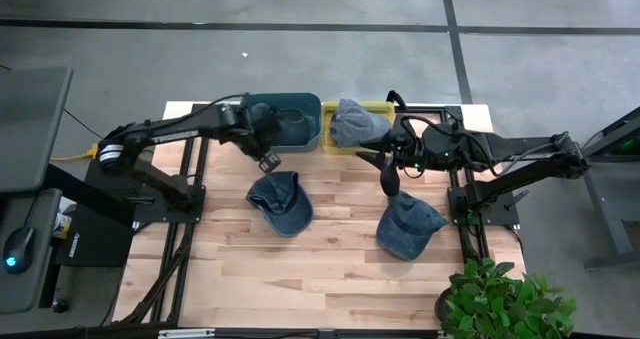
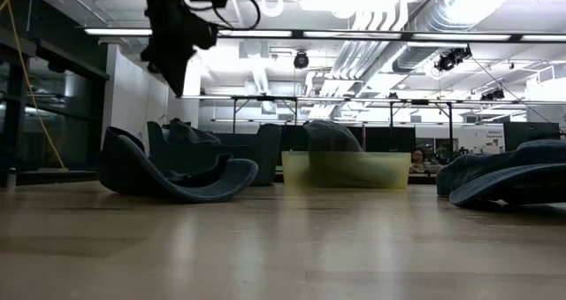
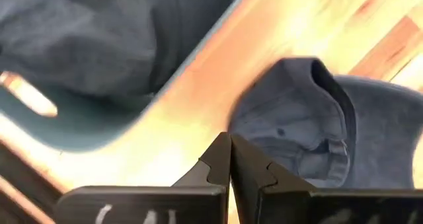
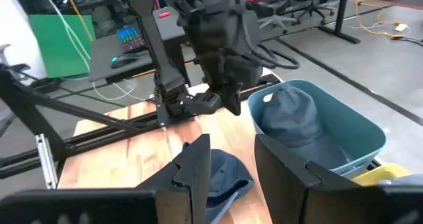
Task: Pick & Place hat
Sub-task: Put the left blue cap into the blue bin
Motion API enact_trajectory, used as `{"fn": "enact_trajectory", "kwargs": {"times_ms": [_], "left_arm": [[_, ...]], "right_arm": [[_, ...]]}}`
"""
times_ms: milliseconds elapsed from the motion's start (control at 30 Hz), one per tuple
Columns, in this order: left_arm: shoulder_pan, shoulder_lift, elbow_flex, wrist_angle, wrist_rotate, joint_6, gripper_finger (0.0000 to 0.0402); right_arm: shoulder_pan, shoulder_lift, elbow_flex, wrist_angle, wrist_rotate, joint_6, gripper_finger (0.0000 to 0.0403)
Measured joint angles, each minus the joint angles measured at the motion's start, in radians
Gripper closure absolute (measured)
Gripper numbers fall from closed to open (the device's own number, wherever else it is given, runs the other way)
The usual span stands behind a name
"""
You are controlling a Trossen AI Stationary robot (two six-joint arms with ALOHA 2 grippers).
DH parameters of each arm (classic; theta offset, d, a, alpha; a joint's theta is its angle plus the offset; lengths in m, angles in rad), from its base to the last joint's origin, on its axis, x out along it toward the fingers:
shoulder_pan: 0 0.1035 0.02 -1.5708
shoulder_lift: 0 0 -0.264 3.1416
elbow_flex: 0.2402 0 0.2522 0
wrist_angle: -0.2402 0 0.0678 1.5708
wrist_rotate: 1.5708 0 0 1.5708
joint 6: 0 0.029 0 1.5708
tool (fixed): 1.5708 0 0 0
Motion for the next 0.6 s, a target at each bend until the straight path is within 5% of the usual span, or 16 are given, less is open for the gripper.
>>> {"fn": "enact_trajectory", "kwargs": {"times_ms": [233,600], "left_arm": [[-0.194,-0.082,-0.062,-0.029,-0.038,-0.125,0.0401],[-0.442,-0.243,-0.348,0.192,-0.018,-0.827,0.0401]], "right_arm": [[0.040,0.000,0.000,-0.020,-0.052,-0.016,0.0289],[0.114,0.000,0.000,-0.061,-0.059,-0.016,0.0289]]}}
